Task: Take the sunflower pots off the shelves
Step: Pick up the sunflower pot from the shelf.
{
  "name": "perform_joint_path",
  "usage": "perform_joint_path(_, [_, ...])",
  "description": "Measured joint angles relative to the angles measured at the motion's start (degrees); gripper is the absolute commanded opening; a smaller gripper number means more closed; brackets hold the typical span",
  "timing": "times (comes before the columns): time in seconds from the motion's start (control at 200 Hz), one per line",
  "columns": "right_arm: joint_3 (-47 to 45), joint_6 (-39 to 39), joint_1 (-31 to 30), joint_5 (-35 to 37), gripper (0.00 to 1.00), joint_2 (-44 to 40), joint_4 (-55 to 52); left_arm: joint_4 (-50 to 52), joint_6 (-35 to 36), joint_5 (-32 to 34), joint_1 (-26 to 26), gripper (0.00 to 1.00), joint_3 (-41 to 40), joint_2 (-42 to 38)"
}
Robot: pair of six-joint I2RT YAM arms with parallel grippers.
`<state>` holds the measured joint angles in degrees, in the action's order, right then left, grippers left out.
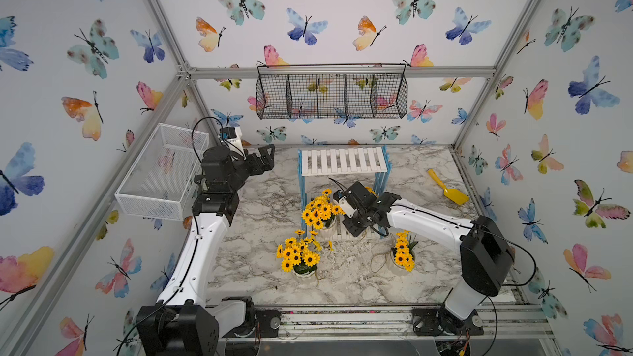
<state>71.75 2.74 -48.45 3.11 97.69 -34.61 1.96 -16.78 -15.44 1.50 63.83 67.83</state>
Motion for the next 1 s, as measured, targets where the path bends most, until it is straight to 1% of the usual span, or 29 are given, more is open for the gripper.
perform_joint_path(0.35, [1.07,-0.02,-0.79,0.48,0.04,-0.90,-2.29,0.00,-0.02,-0.13,-0.04,0.99,0.00,0.00])
perform_joint_path(0.696, [2.69,0.26,-4.31,2.47,0.04,-3.21,-4.52,-0.04,-0.13,-0.15,-0.07,0.99,0.00,0.00])
perform_joint_path(1.001, [2.64,3.48,-8.26,4.39,0.04,-5.49,-8.02,-0.52,-0.26,-0.20,-0.37,0.99,0.00,0.00])
